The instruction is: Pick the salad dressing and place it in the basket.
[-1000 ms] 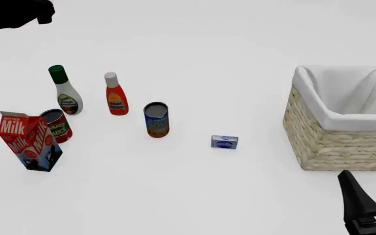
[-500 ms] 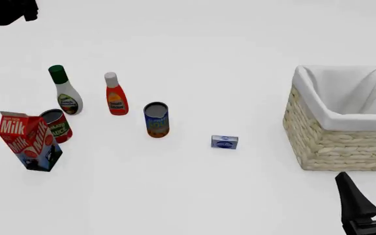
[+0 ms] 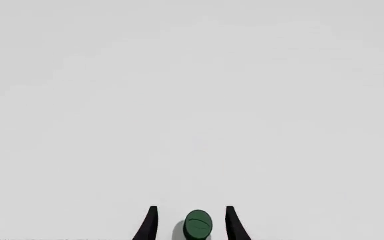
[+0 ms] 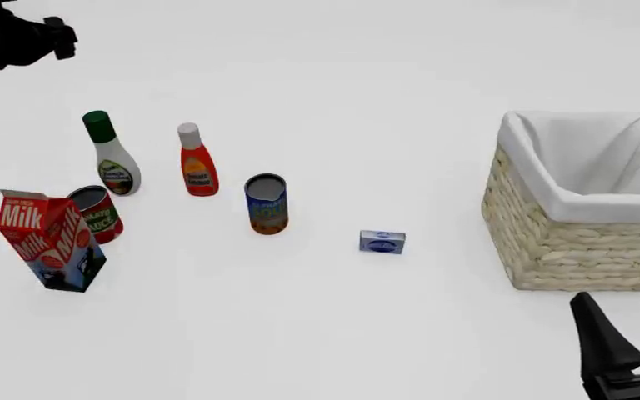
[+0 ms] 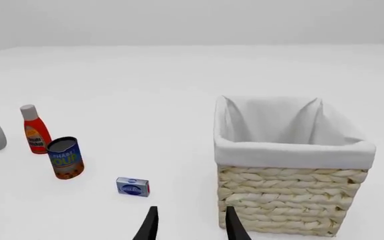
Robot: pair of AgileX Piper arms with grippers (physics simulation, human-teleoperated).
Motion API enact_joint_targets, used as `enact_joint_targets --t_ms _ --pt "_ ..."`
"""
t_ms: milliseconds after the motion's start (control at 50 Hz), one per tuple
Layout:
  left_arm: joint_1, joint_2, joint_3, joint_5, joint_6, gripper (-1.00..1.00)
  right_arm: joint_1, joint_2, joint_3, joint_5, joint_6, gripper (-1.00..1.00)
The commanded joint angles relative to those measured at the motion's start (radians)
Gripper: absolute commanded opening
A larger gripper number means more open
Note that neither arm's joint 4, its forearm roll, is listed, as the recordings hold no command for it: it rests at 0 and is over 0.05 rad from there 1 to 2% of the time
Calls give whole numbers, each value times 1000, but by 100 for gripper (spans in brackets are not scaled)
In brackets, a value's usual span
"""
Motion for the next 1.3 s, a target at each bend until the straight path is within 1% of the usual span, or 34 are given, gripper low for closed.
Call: enact_joint_targets --t_ms 20,80,140,240,260,400,720,960,1300 --pt "-3 40 -3 1 14 100 0 -6 -10 13 -3 100" --pt "-6 38 13 -7 15 100 -1 -7 -11 15 -4 100" --pt "3 47 15 -11 37 100 -1 -8 -13 15 -2 100" --pt "-9 54 22 -12 23 100 -2 -8 -12 16 -2 100" --pt "-5 60 20 -12 35 100 -2 -8 -11 16 -2 100" --pt "-16 68 31 -23 31 100 -3 -8 -12 17 -3 100" --pt "-27 98 51 -42 56 100 -2 -9 -13 20 -6 100" --pt "-31 109 85 -62 76 100 -2 -9 -11 23 -8 100" --pt "-38 160 89 -86 86 100 -5 -9 -18 30 -10 100"
